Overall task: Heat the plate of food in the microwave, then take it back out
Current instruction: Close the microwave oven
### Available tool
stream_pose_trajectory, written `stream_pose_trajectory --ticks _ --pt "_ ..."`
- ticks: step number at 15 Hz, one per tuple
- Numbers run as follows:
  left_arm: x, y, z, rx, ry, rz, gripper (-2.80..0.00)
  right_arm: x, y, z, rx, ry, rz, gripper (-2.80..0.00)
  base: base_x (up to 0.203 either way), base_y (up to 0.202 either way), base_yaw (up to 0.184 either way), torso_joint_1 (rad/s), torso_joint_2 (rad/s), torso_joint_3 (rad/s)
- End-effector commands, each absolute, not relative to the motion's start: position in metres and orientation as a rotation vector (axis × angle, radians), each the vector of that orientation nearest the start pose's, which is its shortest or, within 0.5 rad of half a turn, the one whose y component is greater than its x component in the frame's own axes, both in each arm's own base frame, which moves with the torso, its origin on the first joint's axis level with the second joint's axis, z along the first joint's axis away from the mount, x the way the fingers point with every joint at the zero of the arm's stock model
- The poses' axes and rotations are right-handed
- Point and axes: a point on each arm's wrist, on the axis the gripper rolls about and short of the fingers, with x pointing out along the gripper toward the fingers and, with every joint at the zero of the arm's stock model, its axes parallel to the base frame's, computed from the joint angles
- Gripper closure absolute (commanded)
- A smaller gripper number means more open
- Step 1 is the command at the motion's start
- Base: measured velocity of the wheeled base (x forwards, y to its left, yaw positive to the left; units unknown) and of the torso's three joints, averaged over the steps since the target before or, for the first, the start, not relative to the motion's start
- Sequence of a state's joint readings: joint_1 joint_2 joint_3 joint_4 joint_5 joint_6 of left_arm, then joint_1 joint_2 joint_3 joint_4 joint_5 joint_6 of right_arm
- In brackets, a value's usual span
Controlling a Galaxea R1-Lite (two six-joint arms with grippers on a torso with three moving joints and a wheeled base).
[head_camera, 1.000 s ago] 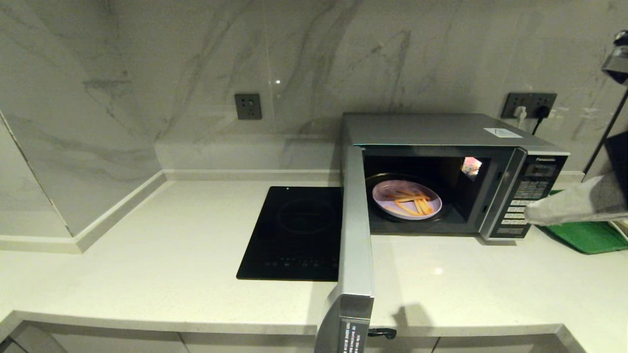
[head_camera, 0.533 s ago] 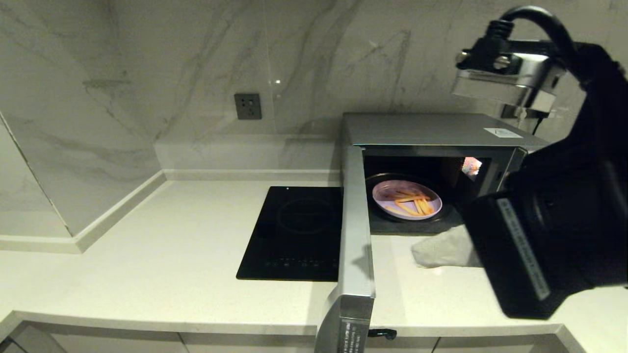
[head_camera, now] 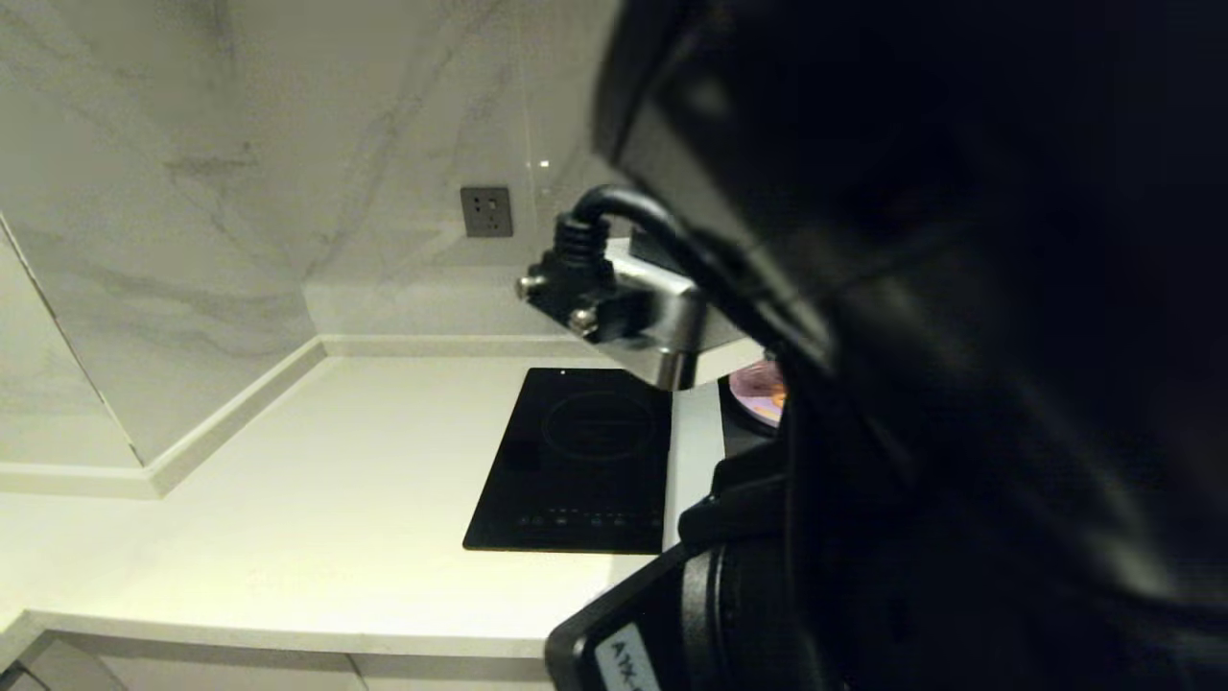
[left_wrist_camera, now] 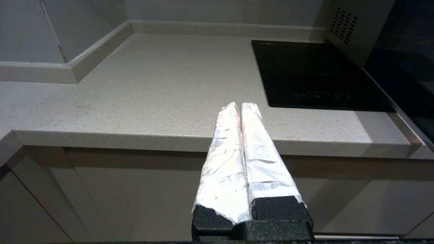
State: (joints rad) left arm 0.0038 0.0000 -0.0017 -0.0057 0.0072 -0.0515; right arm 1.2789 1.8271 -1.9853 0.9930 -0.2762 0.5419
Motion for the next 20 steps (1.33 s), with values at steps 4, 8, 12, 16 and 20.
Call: stream_pose_trajectory --ticks 4,8,12,16,20 --pt "-0.023 0.000 0.077 -0.052 -0.009 0.012 0.00 0.100 0.310 0.296 -0.176 0.874 0.703 0.00 0.000 0.000 0.000 0.000 0.00 0.000" --pt "-0.023 0.000 0.077 -0.052 -0.008 0.011 0.00 0.131 0.307 0.293 -0.120 0.856 0.631 0.00 0.000 0.000 0.000 0.000 0.00 0.000" --pt "-0.023 0.000 0.077 -0.052 -0.009 0.012 0.00 0.158 0.300 0.289 -0.104 0.859 0.566 0.00 0.000 0.000 0.000 0.000 0.00 0.000" --pt "-0.023 0.000 0.077 -0.052 -0.008 0.012 0.00 0.161 0.295 0.287 -0.101 0.872 0.557 0.00 0.000 0.000 0.000 0.000 0.00 0.000" --pt "-0.023 0.000 0.076 -0.052 -0.009 0.011 0.00 0.179 0.280 0.275 -0.109 0.914 0.472 0.00 0.000 0.000 0.000 0.000 0.00 0.000"
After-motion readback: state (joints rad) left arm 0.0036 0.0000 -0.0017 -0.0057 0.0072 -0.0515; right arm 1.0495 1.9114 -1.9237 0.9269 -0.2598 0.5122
